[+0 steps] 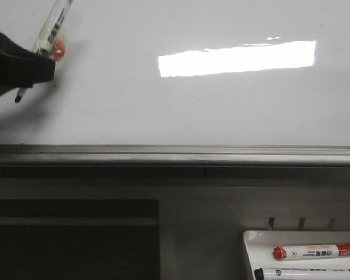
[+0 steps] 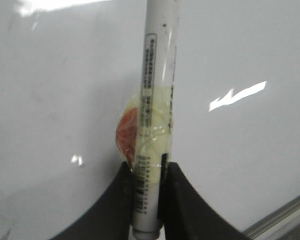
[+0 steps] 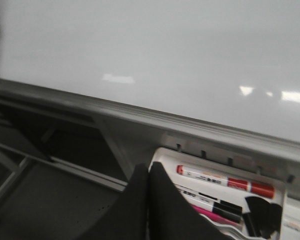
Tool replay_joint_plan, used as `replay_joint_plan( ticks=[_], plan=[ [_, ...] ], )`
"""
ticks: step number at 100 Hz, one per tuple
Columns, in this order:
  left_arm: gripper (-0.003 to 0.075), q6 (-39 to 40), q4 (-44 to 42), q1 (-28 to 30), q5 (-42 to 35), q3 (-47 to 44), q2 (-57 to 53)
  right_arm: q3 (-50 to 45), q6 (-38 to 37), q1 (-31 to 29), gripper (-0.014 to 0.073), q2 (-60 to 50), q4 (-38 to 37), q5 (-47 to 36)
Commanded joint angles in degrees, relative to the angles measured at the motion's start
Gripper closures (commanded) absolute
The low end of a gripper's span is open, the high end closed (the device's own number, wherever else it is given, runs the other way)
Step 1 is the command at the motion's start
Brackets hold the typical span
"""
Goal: Write number 2 on whiteboard
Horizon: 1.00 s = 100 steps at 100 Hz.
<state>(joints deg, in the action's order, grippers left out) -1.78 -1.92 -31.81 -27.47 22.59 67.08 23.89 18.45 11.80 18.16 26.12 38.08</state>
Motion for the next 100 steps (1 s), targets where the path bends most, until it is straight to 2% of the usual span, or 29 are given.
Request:
replay_joint_plan(
  ticks=[1,8,20,27,52,69,100],
  plan=[
    [0.074,0.41,-8.38,-0.26,-3.42,1.52,-4.41,4.6,6.8,3.89,0.0625,4.16,3.24,-3.78],
    [0.074,0.41,-15.09,-0.26,-1.97,1.52,-6.83,7.09,10.13,7.59,0.0519,7.61,4.31,-3.9],
    [0.074,0.41,-25.56,-0.26,-1.68,1.52,-9.18,11.24,13.97,13.87,0.0211,13.7,6.09,-5.57],
    [0.074,0.41,-31.48,-0.26,-2.25,1.52,-9.7,13.56,16.52,17.52,0.012,17.1,6.09,-7.4],
    [0.0741,0.41,-47.32,-0.26,-8.91,1.38,-9.7,19.92,24.32,28.98,0.0111,29.21,6.09,-12.39],
    [0.074,0.41,-48.48,-0.26,-10.47,1.28,-9.7,23.34,26.52,34.24,0.0111,36.14,6.09,-16.91],
    [0.0741,0.41,-48.48,-0.26,-9.73,0.77,-7.15,27.98,28.05,38.45,0.0111,43.74,6.09,-19.49]
  ],
)
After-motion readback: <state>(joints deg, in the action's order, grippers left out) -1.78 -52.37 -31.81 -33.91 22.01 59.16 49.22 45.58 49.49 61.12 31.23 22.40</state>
